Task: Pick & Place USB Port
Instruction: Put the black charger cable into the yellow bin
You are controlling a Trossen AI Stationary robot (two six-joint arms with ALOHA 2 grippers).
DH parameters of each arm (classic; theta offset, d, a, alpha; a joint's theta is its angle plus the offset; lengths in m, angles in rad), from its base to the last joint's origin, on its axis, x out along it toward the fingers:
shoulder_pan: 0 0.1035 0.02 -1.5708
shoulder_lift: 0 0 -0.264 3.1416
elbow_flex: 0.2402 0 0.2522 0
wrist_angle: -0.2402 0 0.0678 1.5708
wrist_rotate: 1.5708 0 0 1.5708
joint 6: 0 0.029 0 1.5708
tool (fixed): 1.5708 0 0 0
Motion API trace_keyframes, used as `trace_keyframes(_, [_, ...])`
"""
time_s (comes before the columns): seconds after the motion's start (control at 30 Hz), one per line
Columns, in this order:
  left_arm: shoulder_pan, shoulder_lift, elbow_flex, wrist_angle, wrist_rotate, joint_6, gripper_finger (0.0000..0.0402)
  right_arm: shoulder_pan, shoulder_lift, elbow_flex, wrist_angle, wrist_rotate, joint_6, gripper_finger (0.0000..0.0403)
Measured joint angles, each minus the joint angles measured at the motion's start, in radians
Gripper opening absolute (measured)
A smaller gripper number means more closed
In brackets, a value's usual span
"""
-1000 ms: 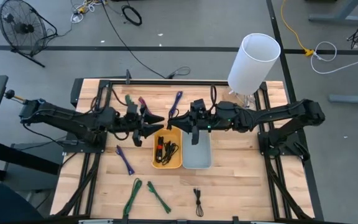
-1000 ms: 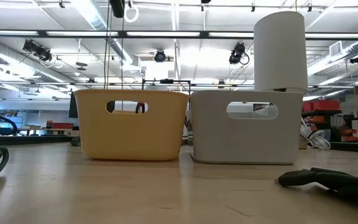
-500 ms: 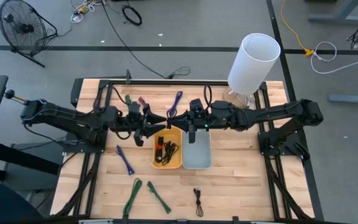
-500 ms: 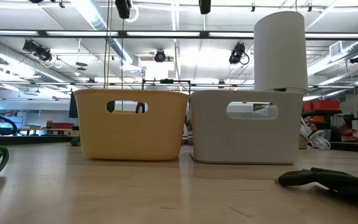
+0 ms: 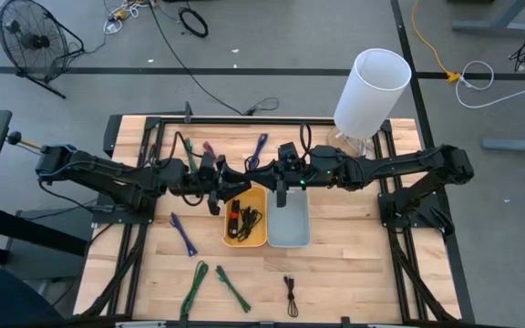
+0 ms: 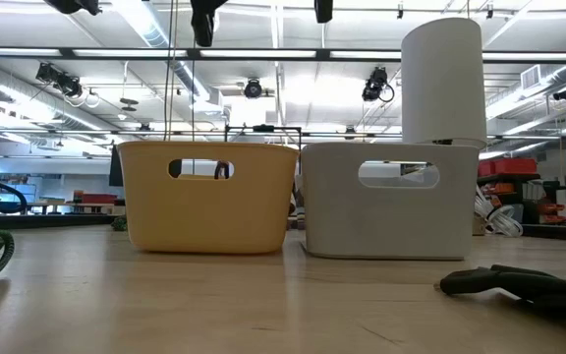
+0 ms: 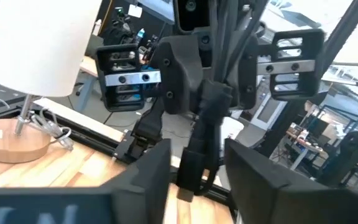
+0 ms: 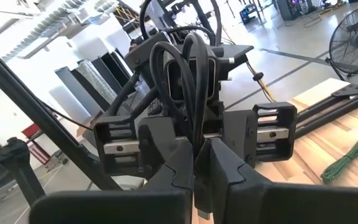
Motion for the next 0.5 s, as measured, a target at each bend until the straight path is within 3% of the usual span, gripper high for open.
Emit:
trace_keyframes(0.13, [0.012,0.0,0.0,0.004,0.021,-0.003,0.0046,-0.001,0.0,0.0,-0.009,-0.012,0.0,0.0012])
trace_keyframes(0.23, [0.019,0.0,0.0,0.003,0.026,-0.017,0.0047,-0.002,0.0,0.0,-0.01,-0.01,0.0,0.0021])
trace_keyframes(0.5, [0.03,0.0,0.0,-0.005,-0.008,-0.038,0.0047,-0.012,0.0,0.0,-0.013,-0.01,-0.003,0.0107])
